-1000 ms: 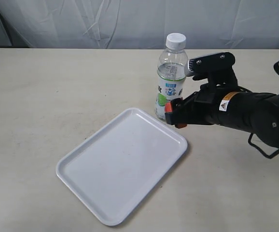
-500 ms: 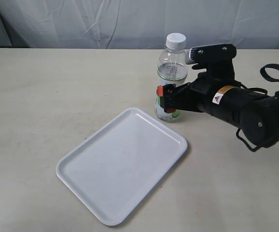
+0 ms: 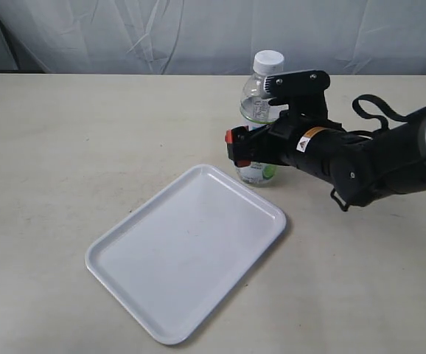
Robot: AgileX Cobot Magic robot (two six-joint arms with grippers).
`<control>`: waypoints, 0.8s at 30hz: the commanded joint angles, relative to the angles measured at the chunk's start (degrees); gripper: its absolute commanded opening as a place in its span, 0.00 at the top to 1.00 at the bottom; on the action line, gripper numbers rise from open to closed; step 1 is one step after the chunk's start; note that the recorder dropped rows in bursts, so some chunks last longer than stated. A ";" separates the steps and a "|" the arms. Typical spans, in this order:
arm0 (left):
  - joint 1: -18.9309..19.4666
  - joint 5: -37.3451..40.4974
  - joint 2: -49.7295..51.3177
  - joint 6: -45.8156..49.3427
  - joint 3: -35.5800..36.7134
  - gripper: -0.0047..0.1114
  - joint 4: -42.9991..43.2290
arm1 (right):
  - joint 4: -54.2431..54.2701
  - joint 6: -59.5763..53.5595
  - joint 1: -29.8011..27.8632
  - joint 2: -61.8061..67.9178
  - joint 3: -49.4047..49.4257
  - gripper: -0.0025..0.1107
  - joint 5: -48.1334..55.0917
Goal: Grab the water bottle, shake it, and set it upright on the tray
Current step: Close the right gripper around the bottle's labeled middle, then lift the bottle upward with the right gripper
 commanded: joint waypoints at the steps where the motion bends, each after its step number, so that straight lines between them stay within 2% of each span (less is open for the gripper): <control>1: -0.14 0.09 -0.26 -0.19 0.21 0.96 -0.23 | 0.00 -0.14 -0.06 2.00 -1.73 0.15 -1.09; 4: -0.14 0.09 -0.26 -0.19 0.21 0.96 -0.23 | 0.00 -0.14 -0.06 2.52 -1.97 0.26 -1.54; 7: -0.14 0.09 -0.26 -0.19 0.21 0.96 -0.23 | 0.00 -0.14 -0.06 3.08 -1.97 0.49 -3.10; 14: -0.14 0.09 -0.26 -0.19 0.21 0.96 -0.23 | 0.00 -0.14 -0.06 4.30 -1.97 0.85 -2.11; 16: -0.14 0.09 -0.26 -0.19 0.21 0.96 -0.23 | 0.12 0.01 -0.06 4.30 -1.97 0.98 -1.32; 24: -0.14 0.09 -0.26 -0.19 0.21 0.96 -0.23 | -0.12 -0.12 -0.06 -0.67 -1.97 0.99 2.08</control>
